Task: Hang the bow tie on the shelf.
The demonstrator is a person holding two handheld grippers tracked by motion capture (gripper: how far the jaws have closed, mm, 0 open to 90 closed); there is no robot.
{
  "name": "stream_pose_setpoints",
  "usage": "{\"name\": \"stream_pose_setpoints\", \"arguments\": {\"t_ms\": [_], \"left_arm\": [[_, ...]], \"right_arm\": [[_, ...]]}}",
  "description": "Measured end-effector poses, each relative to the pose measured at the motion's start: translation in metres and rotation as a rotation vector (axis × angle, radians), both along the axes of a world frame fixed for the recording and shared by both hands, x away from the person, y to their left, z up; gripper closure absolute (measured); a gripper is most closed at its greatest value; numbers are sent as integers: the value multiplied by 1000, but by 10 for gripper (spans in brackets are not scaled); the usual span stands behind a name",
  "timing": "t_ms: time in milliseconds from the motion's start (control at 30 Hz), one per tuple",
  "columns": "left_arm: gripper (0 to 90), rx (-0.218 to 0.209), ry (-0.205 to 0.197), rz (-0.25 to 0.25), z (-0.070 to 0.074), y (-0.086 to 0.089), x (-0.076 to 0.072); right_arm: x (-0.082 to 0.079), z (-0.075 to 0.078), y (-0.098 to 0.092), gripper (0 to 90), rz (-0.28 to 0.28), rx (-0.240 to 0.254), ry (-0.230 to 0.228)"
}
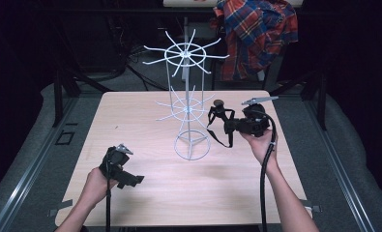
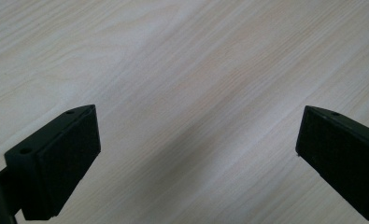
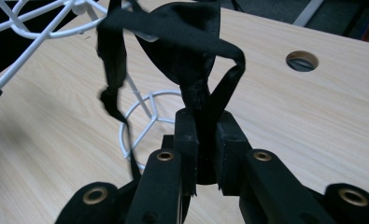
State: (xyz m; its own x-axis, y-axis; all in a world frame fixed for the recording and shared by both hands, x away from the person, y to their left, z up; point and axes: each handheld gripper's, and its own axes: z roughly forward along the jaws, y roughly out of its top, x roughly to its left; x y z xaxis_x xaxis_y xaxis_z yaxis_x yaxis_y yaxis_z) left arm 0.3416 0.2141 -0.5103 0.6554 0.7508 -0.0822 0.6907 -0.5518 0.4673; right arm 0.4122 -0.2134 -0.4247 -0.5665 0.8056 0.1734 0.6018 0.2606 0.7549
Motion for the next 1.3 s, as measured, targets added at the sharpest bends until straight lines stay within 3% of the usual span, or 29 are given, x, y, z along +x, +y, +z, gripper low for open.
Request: {"name": "stream_pose_setpoints", "arguments": {"t_ms": [167, 467, 733, 1300], "left_arm": [[1, 0, 3, -5, 0, -1, 0], [2, 2, 5, -2, -1, 0, 0], [2, 0, 6, 0, -1, 0, 1], [2, 2, 8, -7, 0, -1, 1]], "right_arm": [[2, -4, 5, 809, 27, -5, 25], [4, 7, 4, 809, 47, 13, -22], [10, 10, 12, 808, 61, 13, -33], [13, -11, 31, 797, 102, -26, 24]]}}
